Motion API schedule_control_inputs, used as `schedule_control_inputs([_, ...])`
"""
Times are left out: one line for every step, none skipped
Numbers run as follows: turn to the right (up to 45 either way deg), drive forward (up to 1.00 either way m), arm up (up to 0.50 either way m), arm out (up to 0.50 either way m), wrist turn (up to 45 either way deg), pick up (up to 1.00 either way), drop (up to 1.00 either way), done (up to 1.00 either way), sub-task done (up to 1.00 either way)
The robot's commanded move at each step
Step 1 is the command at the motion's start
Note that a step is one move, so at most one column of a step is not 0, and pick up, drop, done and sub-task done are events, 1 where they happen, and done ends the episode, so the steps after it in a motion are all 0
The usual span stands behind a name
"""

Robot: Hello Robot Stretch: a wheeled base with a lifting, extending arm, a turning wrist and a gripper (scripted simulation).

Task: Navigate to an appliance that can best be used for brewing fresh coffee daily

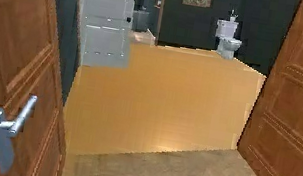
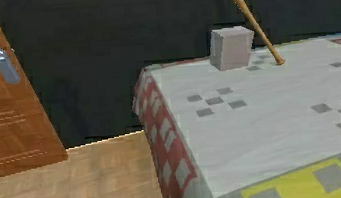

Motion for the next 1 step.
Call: schedule_control_inputs([0.0, 0.40, 0.00, 0.00, 0.0, 0.00, 0.00, 0.00, 0.00])
